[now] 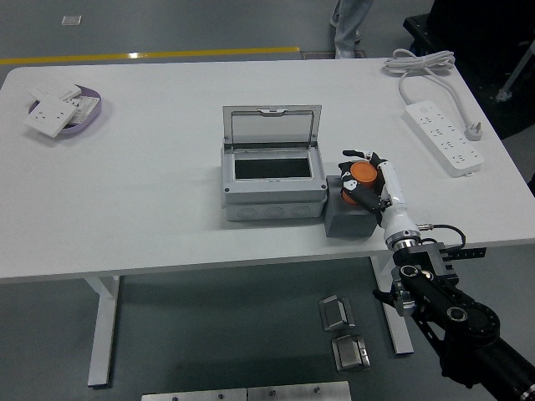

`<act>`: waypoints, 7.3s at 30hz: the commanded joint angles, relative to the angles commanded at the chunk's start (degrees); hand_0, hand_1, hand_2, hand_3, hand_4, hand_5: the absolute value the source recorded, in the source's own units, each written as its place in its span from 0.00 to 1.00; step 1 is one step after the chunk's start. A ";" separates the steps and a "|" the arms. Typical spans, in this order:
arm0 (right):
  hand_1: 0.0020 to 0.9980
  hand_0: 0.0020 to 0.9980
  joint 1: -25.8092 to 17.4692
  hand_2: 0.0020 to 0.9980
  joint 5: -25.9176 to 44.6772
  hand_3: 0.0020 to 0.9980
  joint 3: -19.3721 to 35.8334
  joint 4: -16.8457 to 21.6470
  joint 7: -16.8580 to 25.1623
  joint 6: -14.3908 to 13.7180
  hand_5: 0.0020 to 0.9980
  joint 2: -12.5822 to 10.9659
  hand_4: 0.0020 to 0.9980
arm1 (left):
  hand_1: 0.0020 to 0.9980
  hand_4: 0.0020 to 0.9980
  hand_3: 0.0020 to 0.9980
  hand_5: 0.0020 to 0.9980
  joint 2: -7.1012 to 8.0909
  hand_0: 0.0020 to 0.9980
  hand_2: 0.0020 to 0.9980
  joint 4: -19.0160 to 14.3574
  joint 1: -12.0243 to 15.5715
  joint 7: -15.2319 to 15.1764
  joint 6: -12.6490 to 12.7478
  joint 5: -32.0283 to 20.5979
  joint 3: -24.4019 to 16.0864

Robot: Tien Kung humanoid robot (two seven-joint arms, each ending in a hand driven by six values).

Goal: Pick up the cylinder from the cube,place it in the box,flap close box

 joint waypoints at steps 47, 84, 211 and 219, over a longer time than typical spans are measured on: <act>0.29 0.24 25.58 0.27 -50.15 0.18 -21.16 3.15 -34.19 8.30 0.00 3.00 0.00 | 0.62 0.69 0.61 0.32 0.81 0.60 0.61 0.00 -0.24 0.70 0.03 0.88 -1.27; 0.71 0.81 29.21 0.71 -56.50 0.72 -23.68 -9.04 -31.06 10.45 0.31 5.83 0.69 | 0.62 0.69 0.61 0.32 1.29 0.60 0.61 0.00 -0.99 0.42 -0.27 1.11 -0.51; 0.62 0.60 -7.84 0.65 -17.22 0.68 26.68 19.48 -10.11 -0.07 0.26 -7.89 0.59 | 0.62 0.66 0.61 0.30 0.48 0.60 0.61 0.00 1.23 -0.20 0.51 -0.87 0.25; 0.63 0.61 -8.35 0.65 -16.44 0.68 26.82 18.61 -9.32 -0.76 0.25 -7.26 0.60 | 0.62 0.67 0.61 0.30 0.28 0.60 0.61 0.00 1.80 -0.02 0.61 -0.65 -0.36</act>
